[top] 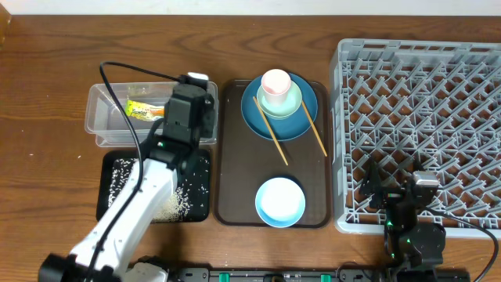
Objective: Sort waste into correct bins and load items into the dishwasher rack
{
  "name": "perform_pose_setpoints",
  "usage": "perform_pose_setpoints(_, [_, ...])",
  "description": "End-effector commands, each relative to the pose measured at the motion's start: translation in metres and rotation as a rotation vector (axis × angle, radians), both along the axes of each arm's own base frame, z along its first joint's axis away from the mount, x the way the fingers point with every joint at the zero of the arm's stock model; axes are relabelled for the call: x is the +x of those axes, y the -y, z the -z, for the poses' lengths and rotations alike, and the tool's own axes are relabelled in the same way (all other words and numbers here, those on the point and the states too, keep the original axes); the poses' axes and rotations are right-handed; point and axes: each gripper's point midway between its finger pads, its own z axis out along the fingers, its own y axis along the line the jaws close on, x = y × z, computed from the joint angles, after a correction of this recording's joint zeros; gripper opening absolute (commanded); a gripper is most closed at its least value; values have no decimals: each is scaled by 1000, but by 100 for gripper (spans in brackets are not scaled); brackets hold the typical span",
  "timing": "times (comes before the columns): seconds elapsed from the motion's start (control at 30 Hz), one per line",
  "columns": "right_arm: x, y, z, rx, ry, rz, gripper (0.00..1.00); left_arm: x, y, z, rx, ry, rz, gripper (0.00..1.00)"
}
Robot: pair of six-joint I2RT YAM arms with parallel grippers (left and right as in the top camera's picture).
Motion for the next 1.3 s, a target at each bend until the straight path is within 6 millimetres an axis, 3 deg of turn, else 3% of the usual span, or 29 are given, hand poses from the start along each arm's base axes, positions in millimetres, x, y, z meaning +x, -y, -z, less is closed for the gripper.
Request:
perform_pose_setpoints(0.0, [0, -1, 2, 8, -5, -1, 99, -20, 27, -22, -103, 23, 60, 62])
perform_pose_setpoints(0.1, [0, -1, 2, 8, -5, -1, 99, -46, 52, -32, -172, -6, 143, 66])
perform_pose_setpoints(0.2, [0, -1, 2, 8, -5, -1, 99, -80, 76, -39, -223, -61, 271, 78])
perform_pose_setpoints(0.3, [0, -1, 2, 8, -5, -1, 99, -108, 86, -38, -234, -118, 342, 83])
perform_pose_setpoints(0.47, [0, -1, 2, 8, -5, -1, 99, -133, 97, -27, -239, -207, 414, 88])
perform_pose_setpoints(0.67, [0, -1, 2, 8, -5, -1, 99, -141, 97, -13, -210, -273, 419, 91])
perform_pose_setpoints(1.27, [0, -1, 2, 8, -5, -1, 99, -134, 102, -7, -205, -278, 416, 94])
